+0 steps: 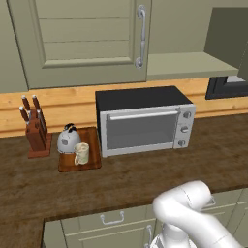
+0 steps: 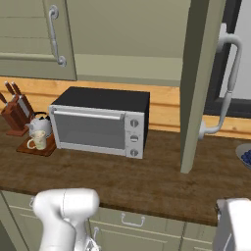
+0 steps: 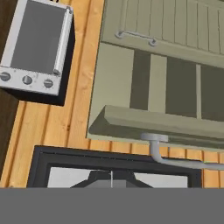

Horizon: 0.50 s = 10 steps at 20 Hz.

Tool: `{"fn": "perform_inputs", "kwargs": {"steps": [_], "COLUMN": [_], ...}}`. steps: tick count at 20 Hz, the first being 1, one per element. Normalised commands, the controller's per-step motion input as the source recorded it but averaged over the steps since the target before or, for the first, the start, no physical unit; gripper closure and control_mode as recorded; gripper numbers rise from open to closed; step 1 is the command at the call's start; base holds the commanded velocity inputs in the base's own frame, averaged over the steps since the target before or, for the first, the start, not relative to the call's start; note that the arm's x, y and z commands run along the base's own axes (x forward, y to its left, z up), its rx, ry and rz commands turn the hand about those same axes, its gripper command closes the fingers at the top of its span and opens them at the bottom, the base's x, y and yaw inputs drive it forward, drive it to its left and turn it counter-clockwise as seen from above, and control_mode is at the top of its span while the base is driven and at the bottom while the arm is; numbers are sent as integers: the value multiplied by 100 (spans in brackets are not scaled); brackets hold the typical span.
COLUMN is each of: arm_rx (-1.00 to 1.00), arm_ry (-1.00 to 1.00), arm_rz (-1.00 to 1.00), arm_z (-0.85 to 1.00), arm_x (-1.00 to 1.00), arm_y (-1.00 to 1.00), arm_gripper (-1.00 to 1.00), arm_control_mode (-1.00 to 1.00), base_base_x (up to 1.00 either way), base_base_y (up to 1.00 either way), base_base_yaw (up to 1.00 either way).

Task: Pick the kettle from the counter and place it on the tray. Then pick the mug from the cabinet and place it on the tray. Then close the cabinet doors.

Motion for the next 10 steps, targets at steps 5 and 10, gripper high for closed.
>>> {"fn": "perform_inputs", "kwargs": {"steps": [5,10], "arm_rx": [0,1], "arm_ry": [-13,0], "arm_rz": [0,0], "arm_z": [-15,-12], "arm_x": [-12,68], "arm_y": [-48,-45], "arm_gripper": [100,100], "arm_control_mode": [-100,-100], "base_base_x": [0,0], "base_base_y": [0,0], "base_base_yaw": [0,0]}}
